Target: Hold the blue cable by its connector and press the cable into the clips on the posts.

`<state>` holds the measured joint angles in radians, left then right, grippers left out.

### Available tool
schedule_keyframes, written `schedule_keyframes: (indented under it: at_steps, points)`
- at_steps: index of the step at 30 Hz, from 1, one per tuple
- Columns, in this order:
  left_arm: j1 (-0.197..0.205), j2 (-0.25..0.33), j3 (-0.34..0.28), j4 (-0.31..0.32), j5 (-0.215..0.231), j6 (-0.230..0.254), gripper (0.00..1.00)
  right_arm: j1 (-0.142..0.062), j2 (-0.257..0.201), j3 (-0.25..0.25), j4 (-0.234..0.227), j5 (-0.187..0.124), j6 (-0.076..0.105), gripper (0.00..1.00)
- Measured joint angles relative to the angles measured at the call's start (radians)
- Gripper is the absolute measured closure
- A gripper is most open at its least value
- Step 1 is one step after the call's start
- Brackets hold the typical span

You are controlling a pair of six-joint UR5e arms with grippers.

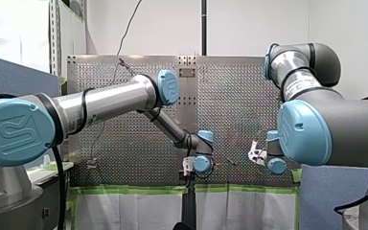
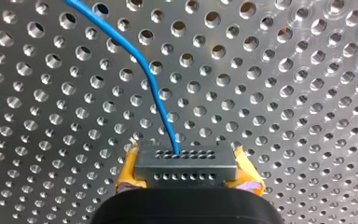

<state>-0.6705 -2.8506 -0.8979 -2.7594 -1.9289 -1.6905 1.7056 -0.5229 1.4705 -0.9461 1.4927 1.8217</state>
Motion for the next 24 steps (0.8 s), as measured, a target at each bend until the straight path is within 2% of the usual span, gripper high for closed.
schedule_keyframes:
  at_steps: [2, 3, 5, 9, 16, 24]
  points:
    - [-0.003, 0.000, -0.002, -0.009, 0.014, 0.012, 0.18, 0.000, 0.000, 0.000, 0.001, 0.000, 0.007, 1.00]
    - [-0.006, 0.001, -0.004, -0.016, 0.023, 0.021, 0.18, 0.000, 0.001, 0.000, 0.001, 0.000, 0.009, 1.00]
    - [-0.010, 0.002, -0.006, -0.028, 0.033, 0.035, 0.00, 0.000, 0.001, 0.000, 0.001, 0.000, 0.012, 1.00]
    - [-0.020, 0.007, -0.014, -0.059, 0.037, 0.056, 0.00, 0.001, 0.002, 0.000, 0.001, 0.000, 0.013, 1.00]
    - [-0.040, 0.015, -0.041, -0.111, 0.024, 0.059, 0.00, 0.004, 0.002, 0.000, 0.006, 0.000, 0.016, 1.00]
    - [-0.064, 0.071, -0.104, -0.077, 0.041, 0.054, 0.00, 0.008, 0.003, 0.000, 0.013, 0.000, 0.025, 1.00]
